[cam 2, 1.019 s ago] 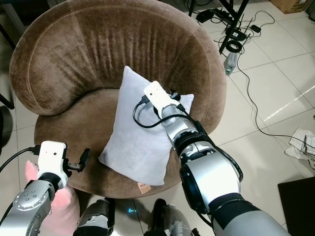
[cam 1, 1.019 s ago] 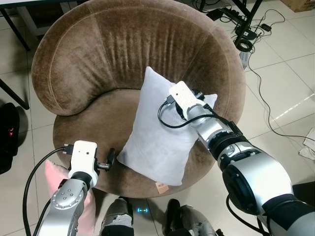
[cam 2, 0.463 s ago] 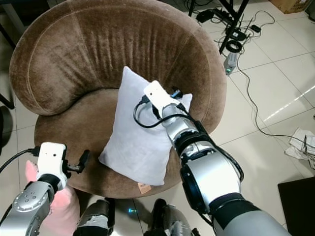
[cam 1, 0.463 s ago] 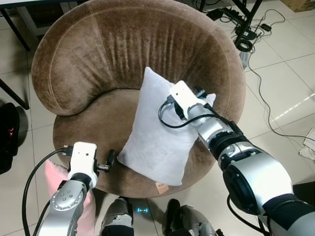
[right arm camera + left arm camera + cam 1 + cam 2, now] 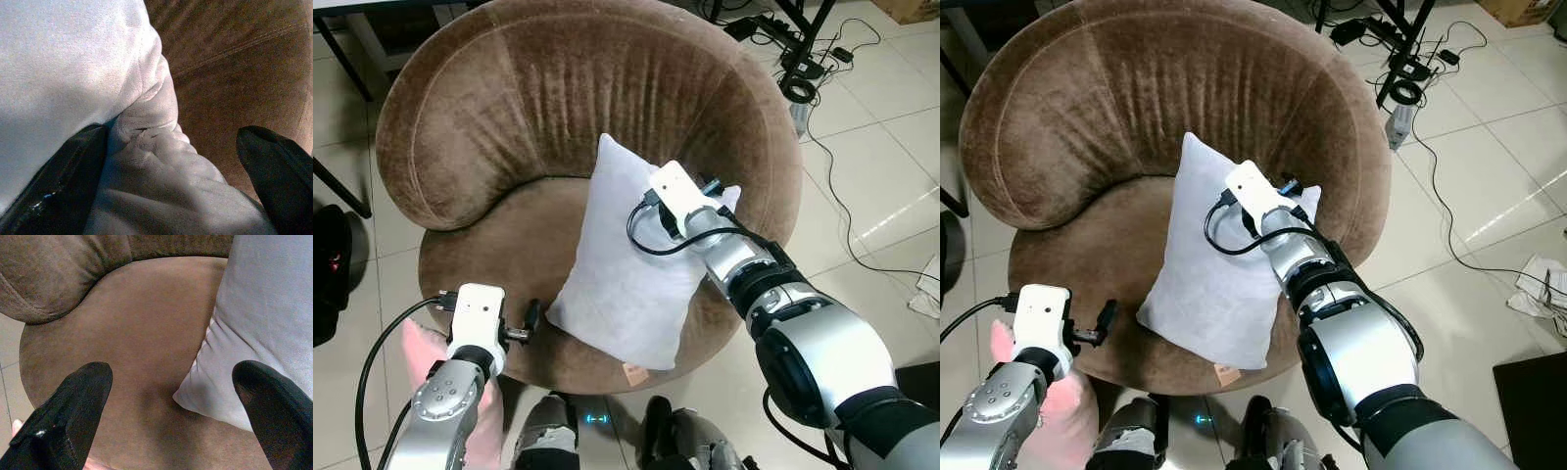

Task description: Move the pillow to the sofa from floor

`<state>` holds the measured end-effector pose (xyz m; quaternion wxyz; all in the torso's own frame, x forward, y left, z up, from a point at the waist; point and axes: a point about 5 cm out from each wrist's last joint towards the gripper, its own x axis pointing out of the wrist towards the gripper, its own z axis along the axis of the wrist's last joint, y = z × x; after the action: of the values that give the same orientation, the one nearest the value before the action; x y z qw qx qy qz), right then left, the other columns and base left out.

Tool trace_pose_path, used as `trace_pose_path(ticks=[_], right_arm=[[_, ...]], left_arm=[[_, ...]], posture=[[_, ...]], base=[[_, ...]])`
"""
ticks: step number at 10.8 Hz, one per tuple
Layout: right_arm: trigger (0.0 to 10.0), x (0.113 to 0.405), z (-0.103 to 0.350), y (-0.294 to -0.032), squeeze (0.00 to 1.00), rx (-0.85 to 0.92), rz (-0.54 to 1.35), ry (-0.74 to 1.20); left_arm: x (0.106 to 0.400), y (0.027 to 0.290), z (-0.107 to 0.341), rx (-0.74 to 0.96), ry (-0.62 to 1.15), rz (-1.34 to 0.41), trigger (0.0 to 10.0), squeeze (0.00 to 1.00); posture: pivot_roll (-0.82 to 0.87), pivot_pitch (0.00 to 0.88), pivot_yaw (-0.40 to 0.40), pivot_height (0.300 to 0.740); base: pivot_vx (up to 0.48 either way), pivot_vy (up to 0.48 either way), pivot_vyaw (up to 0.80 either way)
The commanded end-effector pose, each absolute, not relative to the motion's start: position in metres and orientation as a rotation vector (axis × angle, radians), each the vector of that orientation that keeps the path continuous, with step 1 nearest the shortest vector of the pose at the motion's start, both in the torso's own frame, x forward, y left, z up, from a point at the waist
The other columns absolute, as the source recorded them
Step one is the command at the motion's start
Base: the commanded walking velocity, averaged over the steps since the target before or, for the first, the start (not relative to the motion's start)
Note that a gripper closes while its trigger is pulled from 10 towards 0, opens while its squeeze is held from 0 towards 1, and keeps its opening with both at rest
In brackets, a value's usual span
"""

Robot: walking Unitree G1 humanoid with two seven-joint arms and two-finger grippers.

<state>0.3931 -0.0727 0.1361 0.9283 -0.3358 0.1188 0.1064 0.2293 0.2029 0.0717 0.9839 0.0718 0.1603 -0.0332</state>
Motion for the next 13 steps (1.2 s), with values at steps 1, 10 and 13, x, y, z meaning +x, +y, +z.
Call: trace_pose_path(ticks=[1,10,13], right_arm=[[10.0,0.386,0.120,-0.072,1.00,-0.643,0.240,0.321],[10.0,0.416,0.193,-0.095,1.00,-0.283,0.096,0.159],[10.0,0.424,0.228,-0.104,1.00,-0.258,0.062,0.063]], left_arm=[[0.225,0.202,0.069,0.154,0.342,-0.078,10.0,0.00],[0.235,0.198,0.070,0.152,0.338,-0.107,10.0,0.00],[0.244,0.193,0.071,0.154,0.332,-0.135,10.0,0.00]], posture=[[0.45,0.265,-0.068,0.740],[0.39,0.251,-0.048,0.740],[0.36,0.234,-0.046,0.740]], base=[[0.000,0.000,0.00],[0.000,0.000,0.00],[0.000,0.000,0.00]])
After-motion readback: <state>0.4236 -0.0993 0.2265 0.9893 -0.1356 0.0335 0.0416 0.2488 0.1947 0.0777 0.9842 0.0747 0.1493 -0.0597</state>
